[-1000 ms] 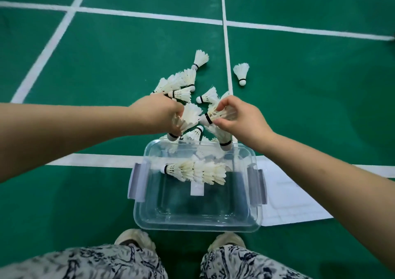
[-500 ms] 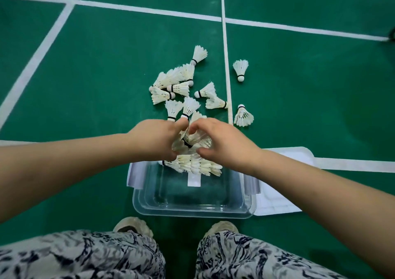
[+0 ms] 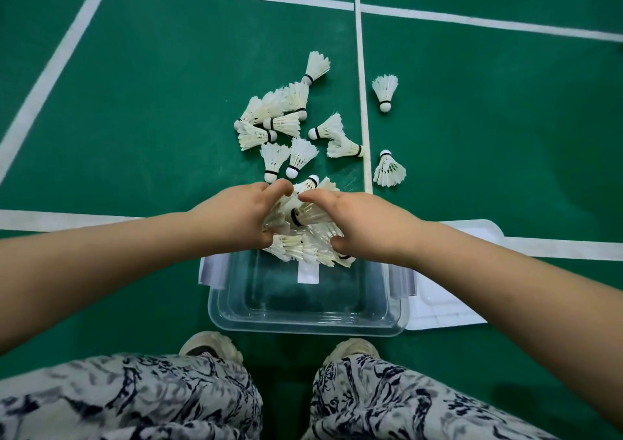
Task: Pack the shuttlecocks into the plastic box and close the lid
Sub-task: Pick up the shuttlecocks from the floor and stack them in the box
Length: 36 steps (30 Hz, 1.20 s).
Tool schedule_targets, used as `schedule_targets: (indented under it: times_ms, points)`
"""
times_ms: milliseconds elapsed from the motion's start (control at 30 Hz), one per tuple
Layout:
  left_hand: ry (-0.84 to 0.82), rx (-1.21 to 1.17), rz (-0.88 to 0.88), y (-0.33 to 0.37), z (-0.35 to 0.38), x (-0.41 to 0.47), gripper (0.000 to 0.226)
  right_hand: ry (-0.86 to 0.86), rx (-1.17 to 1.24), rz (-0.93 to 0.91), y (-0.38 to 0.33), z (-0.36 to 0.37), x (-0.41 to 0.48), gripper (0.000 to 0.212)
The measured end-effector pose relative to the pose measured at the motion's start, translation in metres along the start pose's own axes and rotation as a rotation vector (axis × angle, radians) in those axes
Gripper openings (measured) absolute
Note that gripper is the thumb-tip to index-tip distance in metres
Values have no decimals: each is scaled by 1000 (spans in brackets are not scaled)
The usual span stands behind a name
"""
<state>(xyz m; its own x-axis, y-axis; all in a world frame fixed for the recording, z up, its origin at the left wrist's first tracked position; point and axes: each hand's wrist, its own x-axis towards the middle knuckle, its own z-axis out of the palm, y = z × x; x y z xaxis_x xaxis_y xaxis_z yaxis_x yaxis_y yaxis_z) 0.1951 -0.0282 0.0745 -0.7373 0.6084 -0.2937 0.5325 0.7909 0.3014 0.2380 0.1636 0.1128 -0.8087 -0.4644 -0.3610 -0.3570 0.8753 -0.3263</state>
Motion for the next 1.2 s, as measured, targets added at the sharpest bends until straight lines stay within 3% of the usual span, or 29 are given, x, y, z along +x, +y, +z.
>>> schedule_targets:
  times_ms: [200, 400, 600, 667, 800, 867, 933, 1067, 1200]
  points:
    - [40, -83, 4, -1, 7, -4, 60, -38, -18, -32, -4, 3, 0, 75]
    - [57, -286, 36, 4, 16, -8, 57, -66, 142, -51, -8, 11, 7, 77]
    - [58, -439, 34, 3, 16, -7, 86, -80, 255, -71, -15, 14, 12, 62]
    - [61, -447, 31, 1, 16, -7, 85, -106, 268, -63, -16, 18, 12, 60]
    - [40, -385, -24, -2, 15, -9, 75, -27, 367, 25, -17, 24, 9, 57]
    - [28, -371, -79, -4, 15, -12, 76, 89, 371, 159, -8, 25, 8, 44]
    - [27, -369, -115, -8, 17, -15, 77, 102, 275, 293, 5, 30, 6, 25]
    - [27, -402, -150, -10, 18, -19, 75, -281, 12, 407, 14, 55, -1, 24]
    - [28, -407, -141, -5, 18, -21, 75, -582, 14, 432, 11, 80, -1, 33]
